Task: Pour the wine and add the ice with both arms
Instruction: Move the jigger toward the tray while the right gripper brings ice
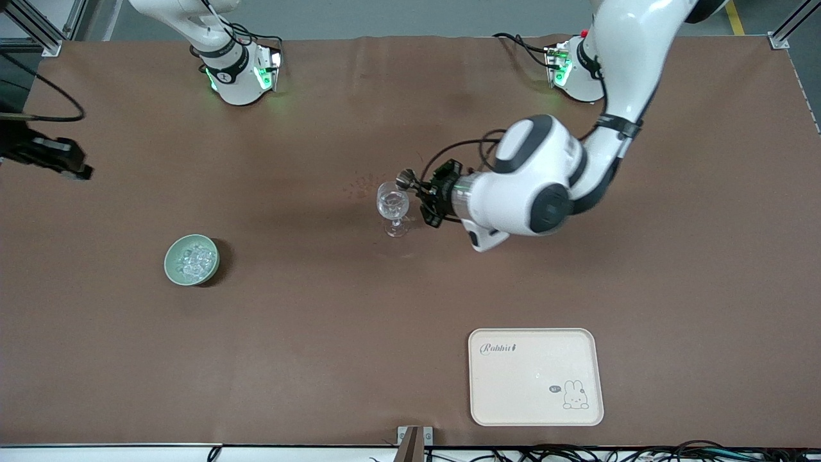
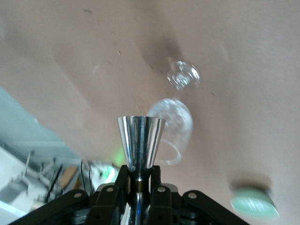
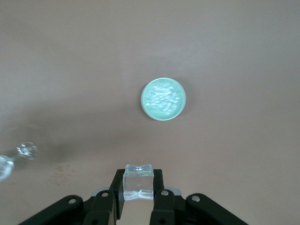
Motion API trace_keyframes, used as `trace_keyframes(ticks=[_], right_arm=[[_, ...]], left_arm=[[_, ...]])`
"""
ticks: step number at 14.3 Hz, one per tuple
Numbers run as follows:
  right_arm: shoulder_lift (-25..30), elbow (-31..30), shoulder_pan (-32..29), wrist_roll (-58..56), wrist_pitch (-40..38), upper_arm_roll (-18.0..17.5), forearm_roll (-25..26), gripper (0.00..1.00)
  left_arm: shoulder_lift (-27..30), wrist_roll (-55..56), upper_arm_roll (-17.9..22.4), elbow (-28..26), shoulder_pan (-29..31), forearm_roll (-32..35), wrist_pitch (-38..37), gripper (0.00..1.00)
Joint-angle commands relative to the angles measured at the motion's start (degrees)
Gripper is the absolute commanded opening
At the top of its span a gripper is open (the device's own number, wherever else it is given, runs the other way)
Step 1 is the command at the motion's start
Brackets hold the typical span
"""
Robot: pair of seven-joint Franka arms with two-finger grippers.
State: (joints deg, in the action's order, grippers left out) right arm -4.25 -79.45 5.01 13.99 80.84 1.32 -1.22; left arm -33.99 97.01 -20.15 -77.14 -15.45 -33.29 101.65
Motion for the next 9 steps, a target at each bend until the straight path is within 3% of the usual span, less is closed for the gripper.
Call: trace_keyframes(ticks=[1,3,5,8,9], right_arm=[[0.12,0.70,0.35,9.97,-0.33,-6.48,0.16,0.01],[-0.06,0.70,0.61,16.38,0.81,-11.40,0.25,0.01],[-1.63,0.27,2.97,23.24,4.14,-14.67,0.69,0.01],[-5.67,0.26,10.51,34.75,8.01,-14.94,0.95,0.01],[-7.16,0.26,12.72,38.53,9.15,-14.94,1.04,0.01]], left_arm=[[-0.10,-5.93,-0.59,0.41,8.12,-9.92,-1.46,0.01],[-1.42,-10.85,-0.07,0.41,12.97,-15.74,-1.46,0.01],[-2.83,-14.29,0.29,0.50,16.83,-15.84,-0.84,0.01],[-5.98,-17.28,0.20,0.50,24.13,-16.72,3.28,0.01],[-7.30,-18.07,0.29,0.50,27.63,-20.12,3.64,0.01]])
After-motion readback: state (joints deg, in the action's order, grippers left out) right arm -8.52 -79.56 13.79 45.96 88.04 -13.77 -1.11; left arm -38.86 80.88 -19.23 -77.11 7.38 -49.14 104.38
